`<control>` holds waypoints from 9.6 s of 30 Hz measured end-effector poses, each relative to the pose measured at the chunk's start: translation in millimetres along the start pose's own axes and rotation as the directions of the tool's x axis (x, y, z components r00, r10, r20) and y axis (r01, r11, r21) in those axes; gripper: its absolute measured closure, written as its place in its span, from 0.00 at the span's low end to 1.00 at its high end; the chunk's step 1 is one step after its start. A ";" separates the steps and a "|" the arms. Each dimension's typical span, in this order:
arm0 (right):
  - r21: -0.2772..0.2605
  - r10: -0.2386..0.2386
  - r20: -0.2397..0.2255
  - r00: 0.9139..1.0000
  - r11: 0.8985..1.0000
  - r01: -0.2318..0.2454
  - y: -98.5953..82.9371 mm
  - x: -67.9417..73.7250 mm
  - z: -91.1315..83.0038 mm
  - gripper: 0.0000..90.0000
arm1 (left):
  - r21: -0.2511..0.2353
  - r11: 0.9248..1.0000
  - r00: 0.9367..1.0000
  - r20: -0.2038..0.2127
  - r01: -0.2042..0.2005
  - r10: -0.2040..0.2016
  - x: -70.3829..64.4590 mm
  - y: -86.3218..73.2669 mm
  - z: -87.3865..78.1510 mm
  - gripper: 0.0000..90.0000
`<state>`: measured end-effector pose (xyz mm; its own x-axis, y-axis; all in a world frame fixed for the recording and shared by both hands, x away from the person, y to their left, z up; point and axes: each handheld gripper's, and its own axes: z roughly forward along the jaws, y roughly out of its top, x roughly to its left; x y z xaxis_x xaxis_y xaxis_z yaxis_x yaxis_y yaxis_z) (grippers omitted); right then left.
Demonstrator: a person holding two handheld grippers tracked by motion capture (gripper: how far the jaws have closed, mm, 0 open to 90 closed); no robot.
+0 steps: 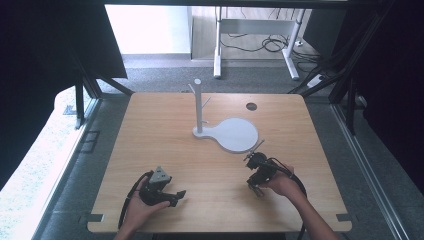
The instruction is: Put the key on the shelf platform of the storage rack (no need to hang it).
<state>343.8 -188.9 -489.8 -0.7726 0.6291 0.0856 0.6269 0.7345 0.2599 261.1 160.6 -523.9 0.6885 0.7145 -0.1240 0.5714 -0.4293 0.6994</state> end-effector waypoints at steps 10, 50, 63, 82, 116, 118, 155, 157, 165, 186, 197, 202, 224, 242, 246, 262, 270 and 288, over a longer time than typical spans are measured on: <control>0.004 0.010 -0.016 1.000 1.000 -0.010 1.5 -1.1 0.7 0.90 | 0.004 1.000 1.000 0.000 -0.002 0.002 0.4 -0.2 0.7 0.26; -0.019 -0.005 0.014 1.000 1.000 0.005 -0.3 0.1 -27.8 1.00 | -0.011 1.000 1.000 -0.005 0.021 -0.021 5.6 -0.9 -5.6 0.26; -0.092 -0.015 0.052 0.999 0.996 0.019 0.6 -0.3 -63.4 1.00 | -0.014 1.000 1.000 -0.008 0.022 -0.023 6.0 -1.0 -5.9 0.26; -0.107 -0.014 0.068 0.998 0.994 0.021 17.1 -6.8 -73.7 1.00 | -0.008 1.000 1.000 -0.005 0.012 -0.012 5.9 -0.9 -5.1 0.26; -0.117 0.000 0.062 0.998 0.993 0.007 62.8 -18.5 -74.1 1.00 | -0.013 1.000 1.000 -0.003 0.013 -0.013 5.4 -0.5 -6.1 0.26; -0.115 0.003 0.061 0.998 0.993 0.004 65.0 -19.0 -73.6 1.00 | -0.013 1.000 1.000 -0.003 0.012 -0.012 5.6 -0.5 -6.1 0.26; -0.106 0.036 0.070 0.997 0.994 -0.029 96.5 -37.2 -72.4 1.00 | -0.015 1.000 1.000 -0.006 0.013 -0.014 7.5 -0.5 -8.4 0.26; -0.111 0.042 0.065 0.997 0.993 -0.034 98.1 -38.6 -72.6 1.00 | -0.018 1.000 1.000 -0.004 0.015 -0.015 7.9 -0.6 -8.6 0.26; -0.110 0.061 0.077 0.995 0.993 -0.053 104.5 -45.6 -71.7 1.00 | -0.019 1.000 1.000 -0.002 0.016 -0.016 8.1 -0.5 -8.9 0.26; -0.100 0.098 0.080 0.992 0.991 -0.090 119.0 -63.5 -66.2 1.00 | -0.019 1.000 1.000 -0.003 0.023 -0.023 7.7 -0.5 -9.3 0.26; -0.101 0.133 0.085 0.987 0.987 -0.125 126.0 -73.6 -58.7 1.00 | -0.015 1.000 1.000 -0.001 0.019 -0.019 8.4 -0.8 -8.0 0.26; -0.091 0.133 0.088 0.987 0.988 -0.125 132.3 -75.6 -52.5 1.00 | -0.013 1.000 1.000 -0.001 0.017 -0.017 8.0 -0.8 -7.6 0.26; -0.093 0.162 0.092 0.983 0.984 -0.153 151.6 -89.4 -43.6 1.00 | -0.017 1.000 1.000 -0.001 0.016 -0.016 8.1 -0.7 -8.6 0.26; -0.102 0.205 0.089 0.975 0.975 -0.196 160.5 -104.8 -19.2 1.00 | -0.023 1.000 1.000 -0.003 0.017 -0.017 9.6 -1.0 -9.9 0.26; -0.108 0.222 0.094 0.971 0.971 -0.211 158.7 -108.4 -13.9 1.00 | -0.020 1.000 1.000 -0.002 0.017 -0.017 10.1 -1.3 -9.2 0.26; -0.125 0.265 0.087 0.960 0.959 -0.253 145.6 -120.0 10.5 0.99 | -0.025 1.000 1.000 -0.007 0.014 -0.014 10.0 -1.4 -9.4 0.27; -0.127 0.250 0.101 0.963 0.963 -0.237 145.0 -118.0 10.6 0.94 | -0.023 1.000 1.000 -0.006 0.013 -0.013 9.8 -1.3 -9.4 0.27; -0.156 0.236 0.097 0.967 0.963 -0.219 142.2 -114.2 -0.9 0.80 | -0.016 1.000 1.000 -0.003 0.006 -0.006 8.7 -1.2 -7.2 0.26</control>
<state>521.1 -156.6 -461.8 -0.5895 0.8062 0.0507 0.7573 0.5297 0.3819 263.2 171.4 -520.7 0.6841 0.7184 -0.1260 0.5680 -0.4164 0.7099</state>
